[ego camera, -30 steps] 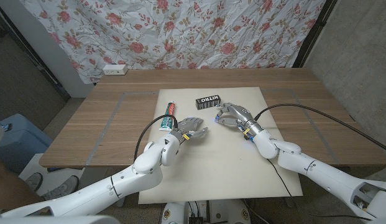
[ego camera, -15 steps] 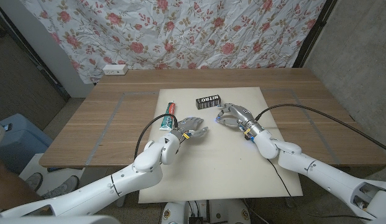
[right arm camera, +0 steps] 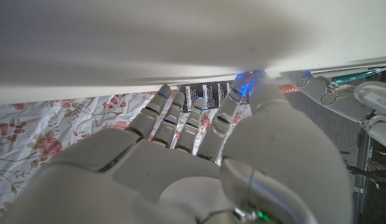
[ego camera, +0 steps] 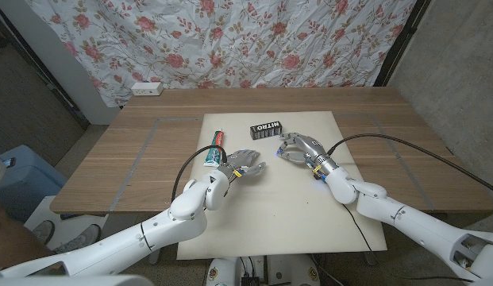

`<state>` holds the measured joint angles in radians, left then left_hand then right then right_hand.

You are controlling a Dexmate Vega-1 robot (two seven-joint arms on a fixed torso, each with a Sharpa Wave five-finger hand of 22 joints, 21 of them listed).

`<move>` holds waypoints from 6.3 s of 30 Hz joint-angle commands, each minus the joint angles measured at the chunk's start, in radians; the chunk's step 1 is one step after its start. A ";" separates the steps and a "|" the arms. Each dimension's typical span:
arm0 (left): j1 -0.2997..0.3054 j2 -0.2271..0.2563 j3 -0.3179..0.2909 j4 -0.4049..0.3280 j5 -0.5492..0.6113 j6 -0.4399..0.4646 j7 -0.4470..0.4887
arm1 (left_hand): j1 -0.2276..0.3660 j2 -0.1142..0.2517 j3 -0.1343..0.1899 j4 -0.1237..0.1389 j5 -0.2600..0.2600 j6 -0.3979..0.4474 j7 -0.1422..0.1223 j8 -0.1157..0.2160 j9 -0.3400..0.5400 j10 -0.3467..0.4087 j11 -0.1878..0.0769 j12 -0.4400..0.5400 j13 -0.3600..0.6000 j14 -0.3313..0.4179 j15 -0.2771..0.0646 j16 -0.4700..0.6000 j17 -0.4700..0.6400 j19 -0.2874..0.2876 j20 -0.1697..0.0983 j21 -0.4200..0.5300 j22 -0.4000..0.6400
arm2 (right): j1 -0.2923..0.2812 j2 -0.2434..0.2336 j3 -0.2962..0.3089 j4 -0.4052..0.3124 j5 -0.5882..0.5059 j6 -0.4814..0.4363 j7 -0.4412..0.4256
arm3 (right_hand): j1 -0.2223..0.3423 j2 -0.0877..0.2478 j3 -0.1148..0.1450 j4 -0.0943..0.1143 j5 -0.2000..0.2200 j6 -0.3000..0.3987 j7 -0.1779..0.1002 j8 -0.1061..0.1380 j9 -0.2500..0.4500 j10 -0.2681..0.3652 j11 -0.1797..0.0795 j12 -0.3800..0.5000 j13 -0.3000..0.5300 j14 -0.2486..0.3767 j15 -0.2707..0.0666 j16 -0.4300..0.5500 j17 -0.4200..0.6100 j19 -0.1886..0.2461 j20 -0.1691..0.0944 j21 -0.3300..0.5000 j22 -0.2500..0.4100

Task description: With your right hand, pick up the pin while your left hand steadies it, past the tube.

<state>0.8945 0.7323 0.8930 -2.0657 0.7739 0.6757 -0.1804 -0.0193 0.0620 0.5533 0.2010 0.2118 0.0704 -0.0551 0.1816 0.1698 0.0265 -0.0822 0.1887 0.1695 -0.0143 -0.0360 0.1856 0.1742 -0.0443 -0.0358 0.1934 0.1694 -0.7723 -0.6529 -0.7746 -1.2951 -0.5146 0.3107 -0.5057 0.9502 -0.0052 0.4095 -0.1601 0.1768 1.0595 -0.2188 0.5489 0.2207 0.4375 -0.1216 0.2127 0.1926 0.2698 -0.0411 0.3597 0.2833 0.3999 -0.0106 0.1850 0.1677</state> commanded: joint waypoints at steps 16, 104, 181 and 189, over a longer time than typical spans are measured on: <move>0.030 0.012 -0.001 -0.039 0.008 0.053 0.009 | 0.009 0.135 0.013 -0.005 0.005 0.005 0.000 0.003 0.006 -0.002 -0.002 0.002 0.006 0.004 -0.032 -0.001 0.005 0.006 -0.069 0.007 0.004 | -0.056 -0.035 0.015 -0.036 0.005 -0.039 0.000 | 0.000 0.010 -0.006 0.000 -0.001 0.016 -0.006 0.006 0.005 0.005 -0.002 -0.003 0.004 -0.002 -0.060 -0.001 0.003 0.007 0.003 0.007 0.001; 0.020 0.022 -0.011 -0.029 -0.033 0.051 0.055 | 0.010 0.135 0.041 -0.005 0.007 0.022 0.003 0.004 0.007 0.014 0.009 0.006 0.006 0.010 -0.033 -0.001 0.004 0.017 -0.063 0.005 0.004 | -0.021 -0.054 0.023 -0.041 0.015 0.043 0.098 | -0.097 -0.075 -0.058 0.022 0.004 -0.230 -0.001 -0.113 -0.007 -0.159 0.058 -0.029 0.007 -0.104 0.018 -0.059 0.012 -0.049 0.051 0.000 0.003; 0.215 0.046 -0.333 -0.017 -0.419 -0.252 0.470 | 0.012 0.129 0.057 -0.008 0.005 0.035 -0.002 0.004 0.007 0.028 0.000 0.007 0.007 0.031 -0.039 0.002 0.004 0.080 -0.060 0.019 0.003 | -0.062 -0.079 0.135 -0.141 0.188 0.059 0.220 | -0.333 -0.057 -0.115 0.075 0.010 -0.708 0.042 -0.353 -0.032 -0.289 0.127 -0.013 0.006 -0.169 0.071 -0.096 0.035 -0.075 0.058 0.016 0.004; 0.217 0.048 -0.368 0.010 -0.484 -0.294 0.505 | 0.012 0.128 0.058 -0.009 0.005 0.038 -0.001 0.004 0.007 0.028 0.000 0.007 0.007 0.032 -0.039 0.002 0.004 0.084 -0.059 0.019 0.002 | -0.067 -0.076 0.157 -0.161 0.218 0.031 0.237 | -0.355 -0.043 -0.118 0.076 0.004 -0.790 0.061 -0.376 -0.035 -0.280 0.133 -0.013 0.005 -0.165 0.067 -0.098 0.031 -0.051 0.046 0.019 0.003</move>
<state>1.0961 0.7831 0.5836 -2.0886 0.3927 0.4534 0.2585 -0.0193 0.0620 0.6066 0.1921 0.2118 0.1022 -0.0590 0.1811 0.1749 0.0481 -0.0822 0.1928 0.1767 0.0092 -0.0340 0.1849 0.1749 0.0274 -0.0359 0.2072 0.1705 -0.8307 -0.7319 -0.6475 -1.4337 -0.3452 0.3656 -0.2921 0.6053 -0.0524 0.2928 -0.0866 0.1841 0.2899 -0.1642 0.1771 0.1859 0.1465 0.0091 0.1964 0.1951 0.0931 0.0284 0.2620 0.3135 0.3359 0.0393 0.1953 0.1677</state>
